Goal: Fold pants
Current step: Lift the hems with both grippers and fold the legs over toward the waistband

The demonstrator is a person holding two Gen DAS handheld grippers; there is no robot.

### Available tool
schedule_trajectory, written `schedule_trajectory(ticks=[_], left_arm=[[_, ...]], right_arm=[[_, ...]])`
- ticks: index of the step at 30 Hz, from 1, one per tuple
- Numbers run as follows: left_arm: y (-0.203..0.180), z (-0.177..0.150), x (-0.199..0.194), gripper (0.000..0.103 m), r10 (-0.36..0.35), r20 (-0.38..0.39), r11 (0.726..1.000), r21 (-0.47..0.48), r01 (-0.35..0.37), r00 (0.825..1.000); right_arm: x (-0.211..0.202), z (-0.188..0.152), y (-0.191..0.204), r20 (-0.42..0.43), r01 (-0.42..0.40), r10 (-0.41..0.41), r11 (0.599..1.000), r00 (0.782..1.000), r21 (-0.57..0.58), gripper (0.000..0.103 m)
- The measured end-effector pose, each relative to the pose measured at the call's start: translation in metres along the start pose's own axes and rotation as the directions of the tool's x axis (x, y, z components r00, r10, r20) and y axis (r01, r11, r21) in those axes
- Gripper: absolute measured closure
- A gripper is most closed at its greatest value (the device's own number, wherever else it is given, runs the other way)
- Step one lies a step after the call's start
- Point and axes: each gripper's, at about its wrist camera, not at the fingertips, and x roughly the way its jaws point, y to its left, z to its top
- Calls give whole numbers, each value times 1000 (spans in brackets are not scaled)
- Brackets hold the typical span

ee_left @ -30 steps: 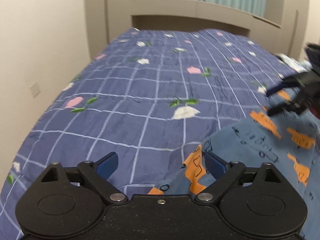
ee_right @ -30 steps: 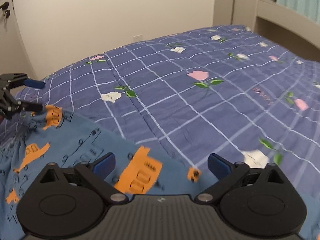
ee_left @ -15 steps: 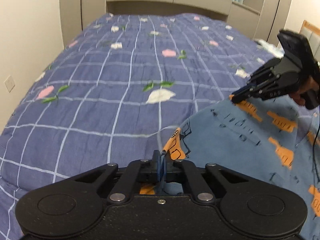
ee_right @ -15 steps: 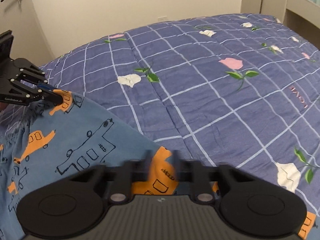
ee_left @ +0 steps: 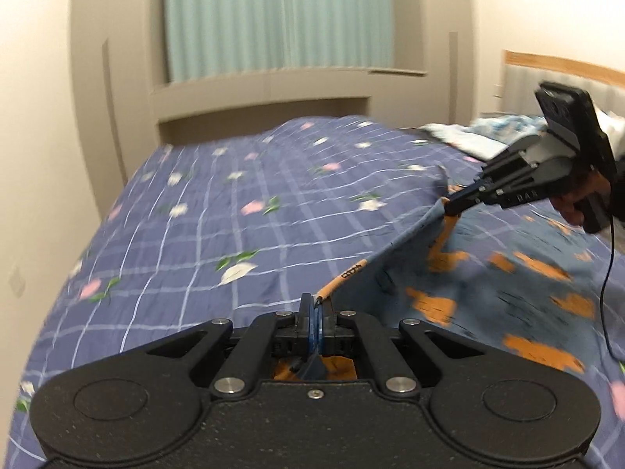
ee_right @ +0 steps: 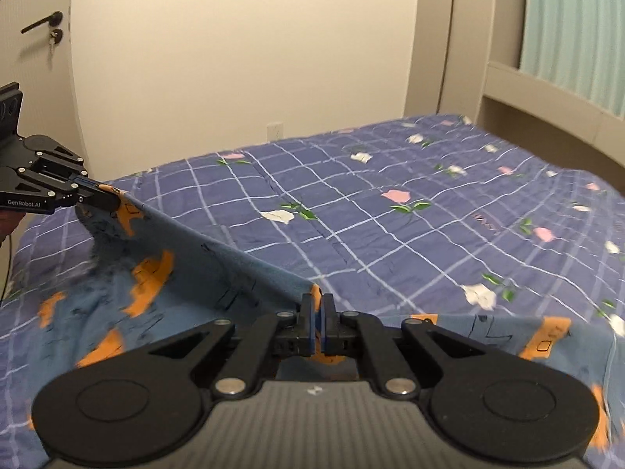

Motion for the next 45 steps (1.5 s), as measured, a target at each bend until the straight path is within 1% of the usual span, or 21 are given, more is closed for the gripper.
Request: schedule_trajectory(ticks=[3, 6, 9, 14, 16, 17, 19, 22, 24, 26, 27, 28, 30, 32, 33, 34, 35, 37, 41, 44, 45], left_arm=[[-28, -14, -20, 103, -33, 6, 996, 87, 33, 999], [-48, -34, -31, 103, -63, -31, 984, 168, 67, 998], [-58, -56, -37, 103, -94, -80, 978, 177, 107, 992], [-68, -79, -41, 103, -96, -132, 972, 204, 121, 987], [-70, -84, -45, 103, -93, -148, 963, 240, 127, 985], [-71, -86, -49, 103, -91, -155, 958, 258, 129, 984], [-69, -91, -53, 103, -94, -171, 956, 260, 137, 981], [-70, -101, -51, 103, -88, -195, 952, 271, 140, 977], [-72, -108, -43, 103, -94, -215, 957, 249, 148, 972], [-71, -115, -37, 100, -117, -237, 965, 204, 167, 964], [-71, -116, -36, 98, -118, -236, 968, 190, 165, 965], [-71, -116, -37, 93, -119, -229, 971, 176, 161, 966], [-70, -115, -41, 88, -144, -223, 976, 131, 176, 964], [-69, -113, -42, 87, -166, -220, 977, 93, 190, 961], [-71, -113, -41, 90, -170, -218, 978, 86, 192, 961], [-73, -112, -40, 100, -163, -218, 978, 91, 187, 962], [-77, -112, -39, 103, -149, -228, 978, 107, 177, 962], [-84, -113, -37, 103, -130, -236, 976, 139, 165, 963], [-85, -113, -38, 103, -136, -249, 975, 136, 174, 959], [-81, -113, -34, 101, -152, -245, 980, 88, 178, 957], [-78, -111, -33, 92, -163, -249, 982, 52, 181, 955]], right_arm=[[-34, -20, 20, 21, 31, -32, 999, 999, 19, 101], [-58, -43, 42, 25, 47, -48, 998, 999, 36, 101], [-66, -65, 60, 4, 52, -52, 998, 999, 42, 101], [-67, -96, 76, -23, 55, -53, 993, 998, 102, 101], [-75, -106, 82, -20, 52, -50, 992, 999, 115, 101], [-79, -108, 86, -18, 47, -45, 992, 999, 116, 101], [-88, -111, 93, -13, 37, -35, 992, 999, 122, 101], [-95, -116, 109, -27, 30, -28, 994, 999, 108, 101], [-92, -123, 117, -48, 38, -34, 995, 998, 93, 101], [-85, -130, 119, -67, 50, -44, 994, 997, 101, 101], [-83, -133, 119, -70, 51, -44, 993, 997, 106, 101], [-83, -134, 120, -71, 54, -46, 993, 996, 101, 101], [-84, -137, 124, -72, 62, -56, 995, 996, 73, 101], [-85, -138, 127, -66, 65, -62, 996, 996, 53, 101], [-86, -138, 129, -62, 65, -63, 997, 996, 46, 102], [-86, -138, 128, -59, 64, -62, 997, 996, 43, 102], [-87, -138, 127, -60, 58, -55, 997, 997, 45, 102], [-91, -138, 128, -65, 47, -45, 998, 997, 41, 102], [-101, -138, 133, -78, 34, -32, 999, 996, 22, 102], [-97, -143, 136, -97, 36, -34, 999, 995, 17, 101], [-95, -145, 135, -96, 39, -36, 999, 995, 27, 101]])
